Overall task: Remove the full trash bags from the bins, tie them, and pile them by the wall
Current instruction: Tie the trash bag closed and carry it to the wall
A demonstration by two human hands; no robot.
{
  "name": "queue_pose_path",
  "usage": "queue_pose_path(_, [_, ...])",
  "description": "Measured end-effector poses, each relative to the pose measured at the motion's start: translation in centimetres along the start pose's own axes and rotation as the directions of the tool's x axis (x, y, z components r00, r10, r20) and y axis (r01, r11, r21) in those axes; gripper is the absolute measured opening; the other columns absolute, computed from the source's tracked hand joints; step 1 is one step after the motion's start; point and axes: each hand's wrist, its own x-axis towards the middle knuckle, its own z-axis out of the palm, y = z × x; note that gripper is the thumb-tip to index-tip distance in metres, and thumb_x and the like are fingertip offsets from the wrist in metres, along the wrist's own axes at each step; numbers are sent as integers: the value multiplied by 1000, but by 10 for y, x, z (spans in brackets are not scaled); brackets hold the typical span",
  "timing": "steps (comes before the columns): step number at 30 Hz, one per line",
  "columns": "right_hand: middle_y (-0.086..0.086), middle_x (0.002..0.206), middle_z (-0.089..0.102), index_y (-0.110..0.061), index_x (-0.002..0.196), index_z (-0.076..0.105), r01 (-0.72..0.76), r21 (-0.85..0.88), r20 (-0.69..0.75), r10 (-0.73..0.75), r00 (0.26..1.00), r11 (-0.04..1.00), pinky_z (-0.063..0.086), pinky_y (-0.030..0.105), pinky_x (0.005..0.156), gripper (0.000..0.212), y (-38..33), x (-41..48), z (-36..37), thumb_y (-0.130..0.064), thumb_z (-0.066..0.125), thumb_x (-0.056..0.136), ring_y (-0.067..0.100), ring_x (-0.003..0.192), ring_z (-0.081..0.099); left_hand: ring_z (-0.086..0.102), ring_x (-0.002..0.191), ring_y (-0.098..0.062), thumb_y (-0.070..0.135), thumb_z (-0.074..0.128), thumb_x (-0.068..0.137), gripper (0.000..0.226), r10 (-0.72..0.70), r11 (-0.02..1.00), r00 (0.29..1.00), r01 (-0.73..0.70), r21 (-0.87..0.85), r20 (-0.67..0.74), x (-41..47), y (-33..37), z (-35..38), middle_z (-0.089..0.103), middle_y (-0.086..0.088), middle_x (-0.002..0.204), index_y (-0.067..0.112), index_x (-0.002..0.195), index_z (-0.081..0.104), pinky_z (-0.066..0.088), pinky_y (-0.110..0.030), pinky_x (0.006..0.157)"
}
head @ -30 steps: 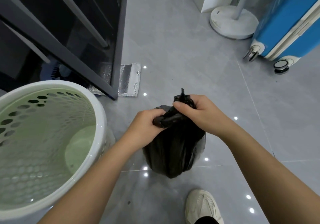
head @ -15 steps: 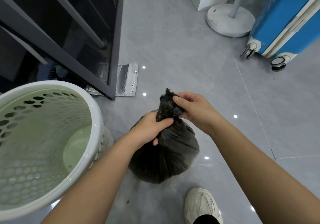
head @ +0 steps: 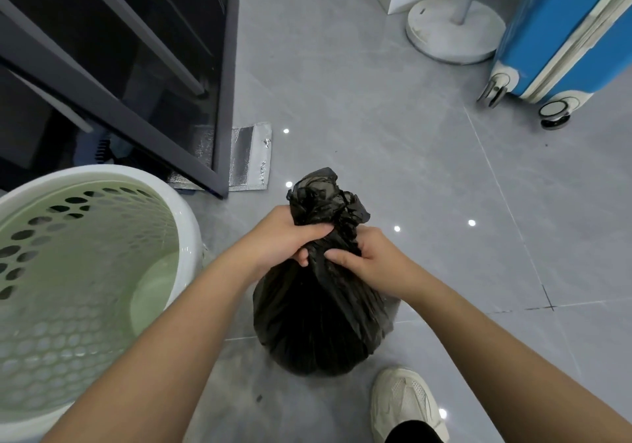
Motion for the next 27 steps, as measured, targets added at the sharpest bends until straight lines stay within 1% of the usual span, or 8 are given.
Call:
queue_pose_path(5, [-7,96,68,-21,104,64,-107,382,105,72,992,918,49,30,90,22,-9,-3,10,-32,51,89,7,94,63,43,39,-12,4,60,89,9,4,998,999,-7,55,47,2,17,-15,49,-2,45,6,80,62,47,-23,44])
queue_pose_path(9, [-12,97,69,-23,106,62,-153,499,149,90,985,853,49,19,89,23,-15,-2,11,-27,40,101,2,96,64,44,37,-10,2,60,89,16,14,986,997,-26,166,72,7,28,-22,49,5,40,7,73,59,47,-21,44])
queue_pose_path(12, [-14,97,69,-29,106,59,-185,466,220,89,971,865,50,15,83,15,-19,-2,11,-31,45,99,-4,93,64,43,38,-13,12,61,90,18,4,973,999,-12,229,34,14,28,-25,51,-1,44,8,72,60,46,-23,43])
queue_pose_path(15, [1,102,67,-18,113,58,-191,314,258,110,960,930,52,33,92,26,-18,0,20,-29,63,90,11,98,65,40,34,-15,20,59,92,24,-4,958,1000,12,288,-31,25,21,-22,45,-4,40,9,71,58,43,-21,41])
queue_pose_path(19, [7,105,67,-11,118,58,-328,402,305,212,928,855,51,38,96,29,-10,5,17,-29,55,95,23,103,66,43,33,-12,16,57,93,20,21,964,993,10,266,-115,33,9,-17,51,-12,57,-3,86,61,44,-21,38])
queue_pose_path(23, [11,112,69,-3,115,62,-363,477,358,200,912,800,50,34,97,30,0,5,14,-23,45,100,25,107,65,50,39,-8,12,54,94,11,-7,993,988,25,118,-153,29,-1,-23,59,-7,70,9,87,62,52,-22,46])
queue_pose_path(25, [5,96,73,-8,101,66,-370,467,336,226,914,803,53,29,87,26,0,7,14,-24,46,100,18,92,69,57,50,-11,14,54,94,8,-8,998,980,20,63,-197,24,-3,-27,63,-10,84,11,93,62,58,-27,56])
queue_pose_path(27, [-4,66,65,-15,73,60,-348,402,313,230,921,847,48,22,71,34,-2,10,15,-26,43,101,9,63,60,62,74,-12,20,56,93,15,71,989,948,-27,146,-309,16,-4,-31,61,-5,106,16,108,57,57,-28,71])
